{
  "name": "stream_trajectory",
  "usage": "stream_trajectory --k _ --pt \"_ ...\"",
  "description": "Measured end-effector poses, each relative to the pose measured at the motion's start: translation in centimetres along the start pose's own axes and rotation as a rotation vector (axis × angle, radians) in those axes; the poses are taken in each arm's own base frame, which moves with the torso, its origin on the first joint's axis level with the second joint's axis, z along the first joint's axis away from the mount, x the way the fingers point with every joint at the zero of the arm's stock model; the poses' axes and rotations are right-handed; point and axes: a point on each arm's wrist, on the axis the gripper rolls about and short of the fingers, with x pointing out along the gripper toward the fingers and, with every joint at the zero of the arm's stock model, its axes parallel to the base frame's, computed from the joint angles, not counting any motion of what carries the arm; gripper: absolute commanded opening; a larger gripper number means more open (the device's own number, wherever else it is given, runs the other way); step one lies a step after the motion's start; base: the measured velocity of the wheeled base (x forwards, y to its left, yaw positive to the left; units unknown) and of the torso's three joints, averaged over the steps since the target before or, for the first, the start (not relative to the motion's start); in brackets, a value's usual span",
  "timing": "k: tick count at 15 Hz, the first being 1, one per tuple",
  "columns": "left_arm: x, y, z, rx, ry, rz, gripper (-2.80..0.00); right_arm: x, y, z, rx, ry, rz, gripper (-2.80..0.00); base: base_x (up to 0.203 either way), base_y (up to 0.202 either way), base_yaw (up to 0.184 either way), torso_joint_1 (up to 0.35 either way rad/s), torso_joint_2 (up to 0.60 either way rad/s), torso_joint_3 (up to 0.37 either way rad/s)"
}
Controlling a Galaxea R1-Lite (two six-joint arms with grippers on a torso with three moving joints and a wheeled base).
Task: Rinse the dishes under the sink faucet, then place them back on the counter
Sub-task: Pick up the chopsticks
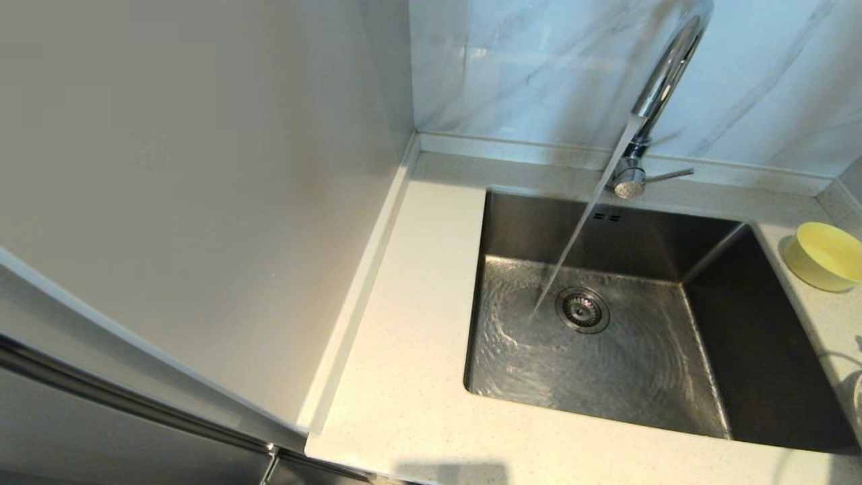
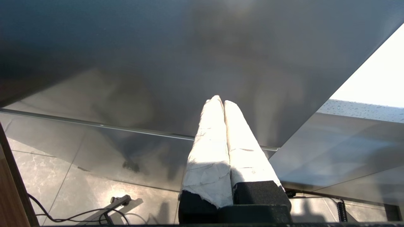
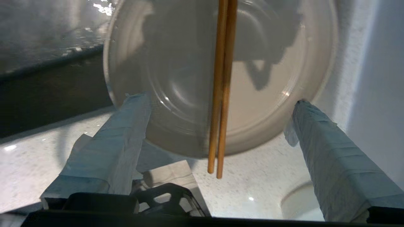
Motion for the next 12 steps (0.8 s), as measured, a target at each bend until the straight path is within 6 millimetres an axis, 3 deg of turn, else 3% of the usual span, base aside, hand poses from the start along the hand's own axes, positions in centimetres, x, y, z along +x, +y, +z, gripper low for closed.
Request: stream_trajectory --k 4,9,12 --pt "0.0 0.0 0.0 0.000 0.000 0.000 -2.80 1.5 -2.1 -0.5 -0.028 -0.002 0.135 0.00 0.000 0.000 0.000 0.000 0.00 0.000" --pt "0.0 0.0 0.0 0.000 0.000 0.000 -2.80 2.8 -2.0 -2.2 -0.111 0.026 0.139 0.00 0.000 0.000 0.000 0.000 0.00 0.000" --pt "0.0 0.0 0.0 0.000 0.000 -0.001 -2.80 4.1 -1.6 -3.5 -0.144 -0.048 0.093 0.00 0.000 0.000 0.000 0.000 0.00 0.000"
